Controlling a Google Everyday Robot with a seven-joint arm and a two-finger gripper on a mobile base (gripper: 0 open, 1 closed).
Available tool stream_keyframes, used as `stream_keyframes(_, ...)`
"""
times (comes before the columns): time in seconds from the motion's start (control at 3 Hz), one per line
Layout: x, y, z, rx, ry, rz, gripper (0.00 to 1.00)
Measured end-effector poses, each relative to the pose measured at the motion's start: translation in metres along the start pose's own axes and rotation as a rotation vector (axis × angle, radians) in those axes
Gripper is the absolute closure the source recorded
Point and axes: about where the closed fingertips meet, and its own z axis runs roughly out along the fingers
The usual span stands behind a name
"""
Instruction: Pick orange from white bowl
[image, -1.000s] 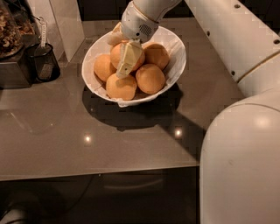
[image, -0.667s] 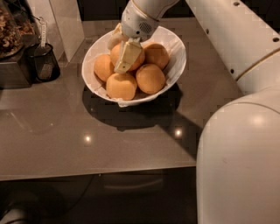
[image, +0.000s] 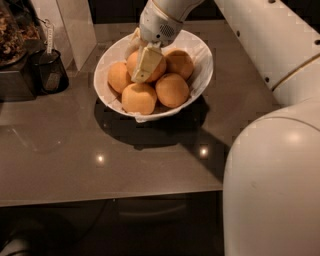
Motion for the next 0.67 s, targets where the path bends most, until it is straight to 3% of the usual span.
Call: stream_keyframes(0.67, 0.0014, 0.0009, -0.002, 0.012, 0.018, 0.023, 0.83)
